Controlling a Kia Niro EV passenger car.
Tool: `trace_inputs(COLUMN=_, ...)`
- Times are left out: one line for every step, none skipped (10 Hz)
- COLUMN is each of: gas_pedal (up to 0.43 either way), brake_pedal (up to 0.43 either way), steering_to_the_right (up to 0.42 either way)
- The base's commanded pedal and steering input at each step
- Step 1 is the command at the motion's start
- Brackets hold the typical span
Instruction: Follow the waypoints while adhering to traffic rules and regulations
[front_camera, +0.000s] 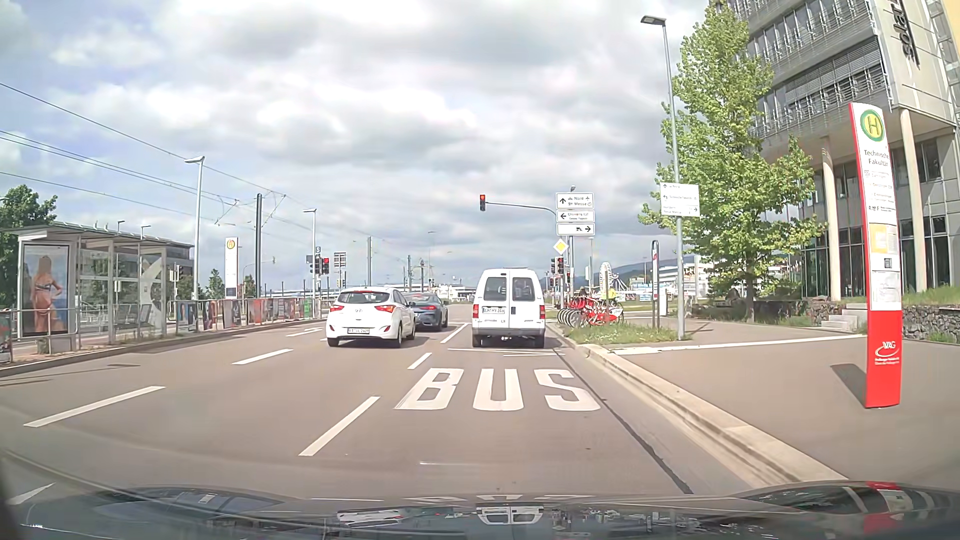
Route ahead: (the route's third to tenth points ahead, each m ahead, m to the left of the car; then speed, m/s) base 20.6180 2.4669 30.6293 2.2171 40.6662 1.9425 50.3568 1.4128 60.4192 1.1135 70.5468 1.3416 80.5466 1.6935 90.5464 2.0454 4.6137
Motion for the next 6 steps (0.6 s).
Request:
trace_inputs(gas_pedal=0.0, brake_pedal=0.183, steering_to_the_right=0.004)
trace_inputs(gas_pedal=0.0, brake_pedal=0.183, steering_to_the_right=0.004)
trace_inputs(gas_pedal=0.0, brake_pedal=0.183, steering_to_the_right=0.004)
trace_inputs(gas_pedal=0.0, brake_pedal=0.183, steering_to_the_right=0.004)
trace_inputs(gas_pedal=0.0, brake_pedal=0.183, steering_to_the_right=0.004)
trace_inputs(gas_pedal=0.0, brake_pedal=0.189, steering_to_the_right=0.004)
